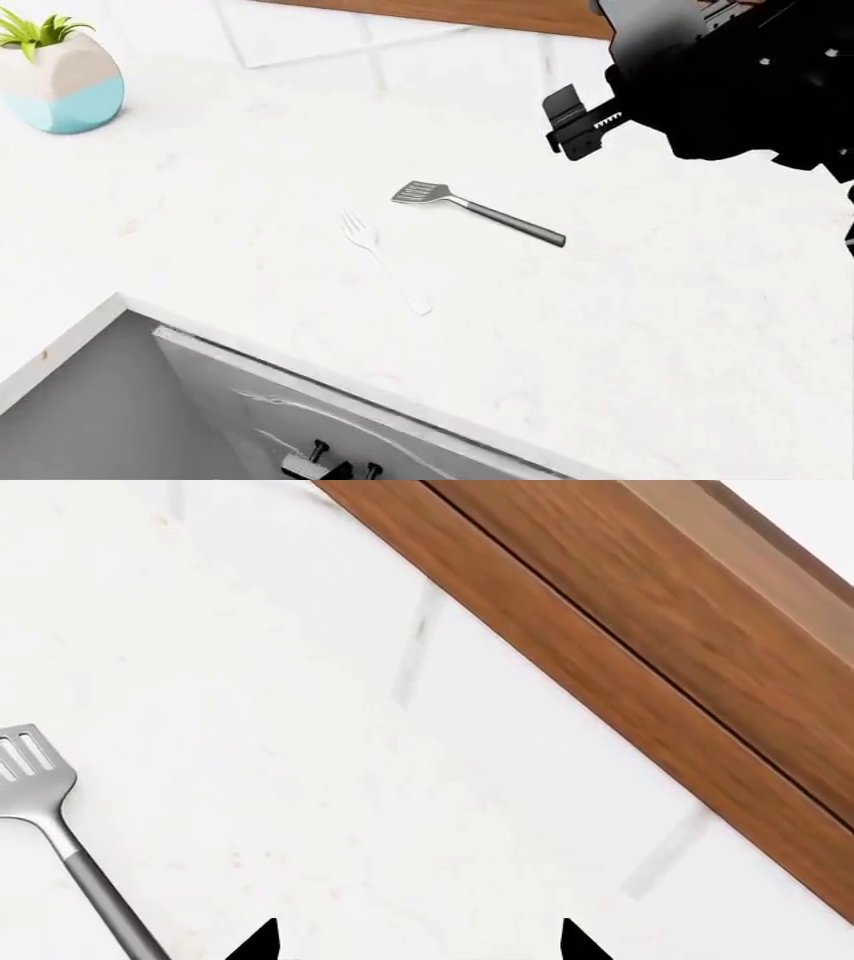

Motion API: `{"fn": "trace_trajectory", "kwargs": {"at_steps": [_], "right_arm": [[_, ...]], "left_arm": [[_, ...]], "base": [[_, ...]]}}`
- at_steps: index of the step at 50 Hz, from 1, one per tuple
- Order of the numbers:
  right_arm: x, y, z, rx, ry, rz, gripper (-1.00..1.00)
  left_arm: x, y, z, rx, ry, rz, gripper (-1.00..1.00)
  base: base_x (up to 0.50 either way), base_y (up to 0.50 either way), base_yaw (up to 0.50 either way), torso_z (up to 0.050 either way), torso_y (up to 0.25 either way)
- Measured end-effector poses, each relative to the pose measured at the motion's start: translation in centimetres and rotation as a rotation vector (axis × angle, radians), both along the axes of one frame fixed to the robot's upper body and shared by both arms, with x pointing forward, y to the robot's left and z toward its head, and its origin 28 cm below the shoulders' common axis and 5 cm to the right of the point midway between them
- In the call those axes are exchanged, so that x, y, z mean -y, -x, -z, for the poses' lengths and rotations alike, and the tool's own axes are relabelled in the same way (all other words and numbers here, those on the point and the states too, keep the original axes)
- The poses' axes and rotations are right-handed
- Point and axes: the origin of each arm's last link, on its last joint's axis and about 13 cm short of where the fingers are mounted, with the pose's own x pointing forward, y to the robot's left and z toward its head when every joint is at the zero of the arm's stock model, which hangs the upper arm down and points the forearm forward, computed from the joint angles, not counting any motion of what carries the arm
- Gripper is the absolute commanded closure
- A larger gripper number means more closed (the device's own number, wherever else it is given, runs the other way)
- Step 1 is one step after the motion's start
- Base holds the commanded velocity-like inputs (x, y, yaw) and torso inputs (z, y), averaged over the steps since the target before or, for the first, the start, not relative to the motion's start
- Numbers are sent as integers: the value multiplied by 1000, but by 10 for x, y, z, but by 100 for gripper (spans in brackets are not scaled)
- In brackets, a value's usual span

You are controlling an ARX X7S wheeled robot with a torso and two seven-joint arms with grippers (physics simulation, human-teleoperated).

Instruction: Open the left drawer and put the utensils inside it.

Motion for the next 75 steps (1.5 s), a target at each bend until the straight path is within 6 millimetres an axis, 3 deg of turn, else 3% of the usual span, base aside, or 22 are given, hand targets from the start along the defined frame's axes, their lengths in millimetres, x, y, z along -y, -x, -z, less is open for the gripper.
{"fn": "trace_trajectory", "kwargs": {"at_steps": [29, 43, 47, 62, 63, 69, 75], "right_arm": [[5, -4, 12, -7, -2, 15, -100], [5, -5, 15, -8, -5, 13, -100], [5, -5, 16, -9, -6, 12, -100], [5, -8, 18, -13, -9, 11, -100], [5, -8, 19, -13, -9, 11, -100], [5, -9, 20, -14, -9, 11, -100], [5, -10, 22, -16, -9, 13, -100]], "left_arm": [[-33, 136, 9, 52, -23, -115, 100], [-50, 185, 26, 129, 14, -138, 100], [-53, 195, 31, 149, 30, -143, 100], [-64, 197, 48, 265, 32, -151, 100], [-65, 197, 49, 270, 31, -154, -100], [-81, 236, 43, 225, -18, -295, -100], [-93, 247, 23, 320, -7, -488, -100]], "base": [[0, 0, 0, 0, 0], [0, 0, 0, 0, 0], [0, 0, 0, 0, 0], [0, 0, 3, 0, 0], [0, 0, 5, 0, 0], [0, 0, 0, 0, 0], [0, 0, 0, 0, 0]]}}
